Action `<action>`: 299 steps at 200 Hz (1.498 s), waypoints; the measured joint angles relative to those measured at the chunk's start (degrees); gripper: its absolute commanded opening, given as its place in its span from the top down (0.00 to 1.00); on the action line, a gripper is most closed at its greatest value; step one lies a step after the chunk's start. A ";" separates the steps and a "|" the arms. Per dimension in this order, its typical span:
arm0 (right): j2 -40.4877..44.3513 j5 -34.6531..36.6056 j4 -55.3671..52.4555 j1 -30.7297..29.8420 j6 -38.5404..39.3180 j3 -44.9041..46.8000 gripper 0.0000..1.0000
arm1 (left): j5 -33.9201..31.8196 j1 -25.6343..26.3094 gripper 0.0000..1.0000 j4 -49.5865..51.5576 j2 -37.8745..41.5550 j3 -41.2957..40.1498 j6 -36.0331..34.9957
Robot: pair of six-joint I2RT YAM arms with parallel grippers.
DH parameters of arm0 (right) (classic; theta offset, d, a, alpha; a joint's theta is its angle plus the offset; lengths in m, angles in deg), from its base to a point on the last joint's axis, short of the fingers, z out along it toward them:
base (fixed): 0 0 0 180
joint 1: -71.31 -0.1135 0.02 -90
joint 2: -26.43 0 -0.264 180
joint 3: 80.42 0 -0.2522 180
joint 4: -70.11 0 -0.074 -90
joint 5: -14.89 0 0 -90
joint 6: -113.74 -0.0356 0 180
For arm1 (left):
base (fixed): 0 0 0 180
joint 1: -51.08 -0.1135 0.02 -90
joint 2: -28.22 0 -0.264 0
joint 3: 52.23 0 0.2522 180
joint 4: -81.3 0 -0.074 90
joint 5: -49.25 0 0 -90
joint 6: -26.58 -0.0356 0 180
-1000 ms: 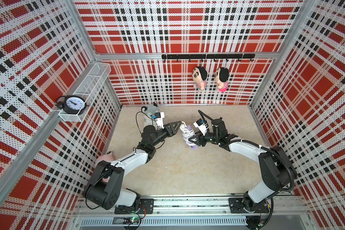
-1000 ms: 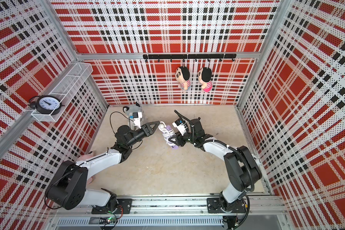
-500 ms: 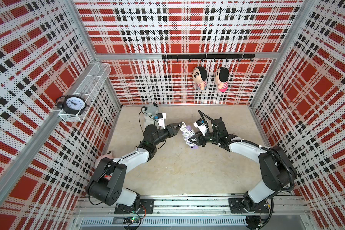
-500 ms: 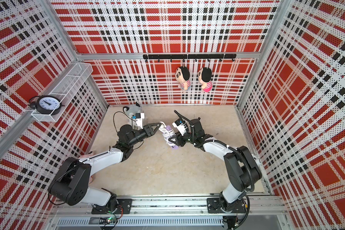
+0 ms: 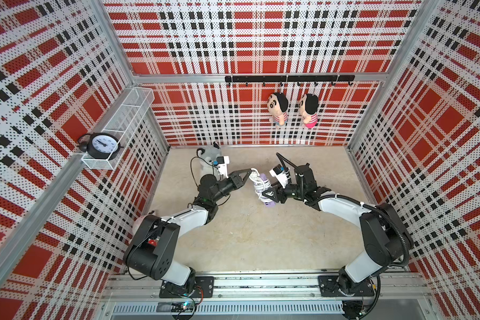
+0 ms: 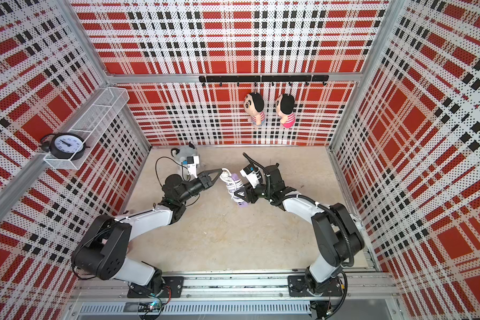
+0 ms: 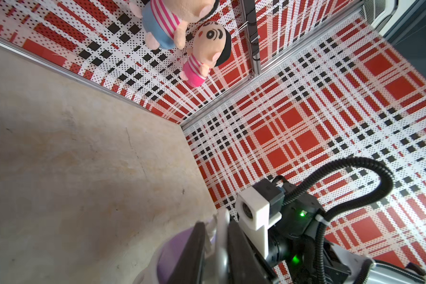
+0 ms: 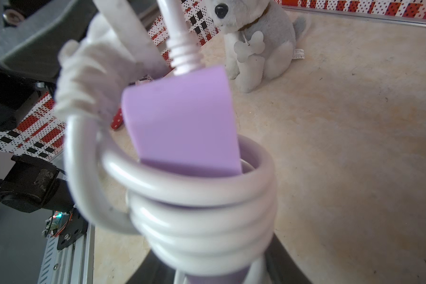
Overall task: Unwrap the cord wrapped around the power strip
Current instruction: Unwrap the power cord from the power strip.
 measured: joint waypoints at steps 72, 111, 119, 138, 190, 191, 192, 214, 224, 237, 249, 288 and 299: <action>-0.39 -8.09 17.66 1.25 -11.61 7.67 1.00 | 1.55 0.68 1.00 -30.99 -10.38 -5.64 18.05; -4.94 -13.88 32.15 1.40 -24.30 9.60 1.00 | -1.31 1.27 1.00 -37.16 -13.31 -6.67 22.73; -5.60 -14.58 33.44 1.40 -25.77 9.60 1.00 | -1.79 1.36 1.00 -37.16 -13.40 -6.82 23.04; -6.03 -15.67 35.69 1.40 -28.68 9.60 1.00 | -3.19 1.70 1.00 -37.16 -13.40 -6.86 23.21; -6.91 -18.05 41.75 1.11 -36.28 9.60 1.00 | -5.95 2.54 0.98 -37.18 -15.13 -6.40 23.54; -6.91 -18.08 41.75 1.11 -36.33 9.60 1.00 | -5.97 2.54 0.98 -37.18 -15.19 -6.40 23.56; -6.93 -18.08 41.72 1.11 -36.41 9.60 1.00 | -5.97 2.54 0.98 -37.18 -15.26 -6.40 23.56; -7.21 -17.88 41.31 1.14 -36.44 9.42 1.00 | -5.99 2.69 0.97 -37.16 -16.39 -6.49 23.71; -7.21 -17.86 40.44 1.14 -35.17 9.11 1.00 | -6.19 2.91 0.91 -37.03 -16.11 -6.49 22.34; -7.04 -17.77 37.46 1.03 -31.78 7.65 1.00 | -7.17 3.17 0.72 -35.39 -14.91 -6.40 19.10; -6.38 -17.11 34.12 0.81 -28.15 5.79 1.00 | -7.76 3.65 0.61 -31.85 -13.22 -6.19 16.26; -4.26 -16.96 30.03 0.72 -22.62 3.02 1.00 | -9.66 4.20 0.32 -24.90 -8.13 -5.29 8.76; -4.24 -17.14 30.12 0.68 -22.56 2.73 1.00 | -10.16 4.20 0.29 -23.69 -7.26 -5.29 7.30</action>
